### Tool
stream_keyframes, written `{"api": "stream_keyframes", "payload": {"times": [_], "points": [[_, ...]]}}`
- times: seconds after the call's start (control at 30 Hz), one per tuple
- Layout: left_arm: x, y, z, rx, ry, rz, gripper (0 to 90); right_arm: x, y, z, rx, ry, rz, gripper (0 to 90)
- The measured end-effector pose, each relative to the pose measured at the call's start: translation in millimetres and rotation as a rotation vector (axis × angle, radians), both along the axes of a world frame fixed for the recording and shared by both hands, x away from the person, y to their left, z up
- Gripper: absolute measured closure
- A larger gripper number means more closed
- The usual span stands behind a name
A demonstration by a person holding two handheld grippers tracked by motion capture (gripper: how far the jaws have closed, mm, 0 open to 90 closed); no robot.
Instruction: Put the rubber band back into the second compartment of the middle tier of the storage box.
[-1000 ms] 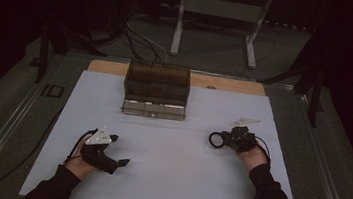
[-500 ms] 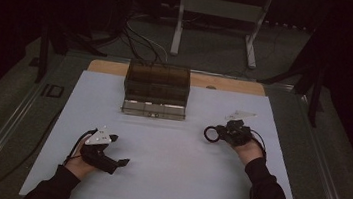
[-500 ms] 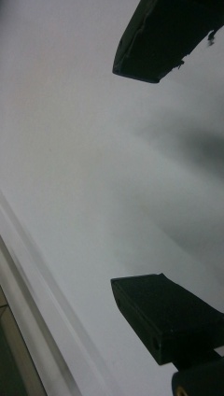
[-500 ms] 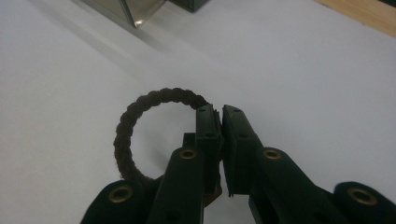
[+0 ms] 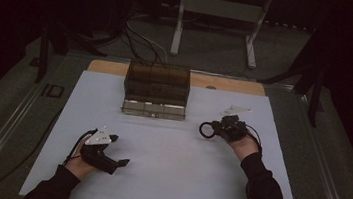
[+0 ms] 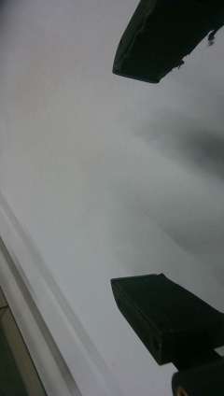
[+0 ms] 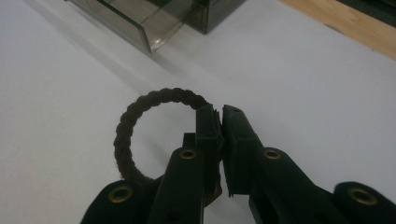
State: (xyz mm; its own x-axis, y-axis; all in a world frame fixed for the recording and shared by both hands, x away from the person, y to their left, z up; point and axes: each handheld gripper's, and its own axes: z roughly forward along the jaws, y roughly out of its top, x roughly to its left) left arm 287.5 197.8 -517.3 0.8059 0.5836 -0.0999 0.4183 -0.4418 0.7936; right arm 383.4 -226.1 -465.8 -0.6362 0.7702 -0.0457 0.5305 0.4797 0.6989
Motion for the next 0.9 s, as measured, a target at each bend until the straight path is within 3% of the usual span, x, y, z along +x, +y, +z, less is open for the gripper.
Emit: {"api": "stream_keyframes", "payload": {"times": [0.9], "points": [[-1.1, 0.3, 1.3, -0.009, -0.003, -0.006, 2.6, 14.6, 46.3, 20.5, -0.001, -0.03, 0.073, 85.9]]}}
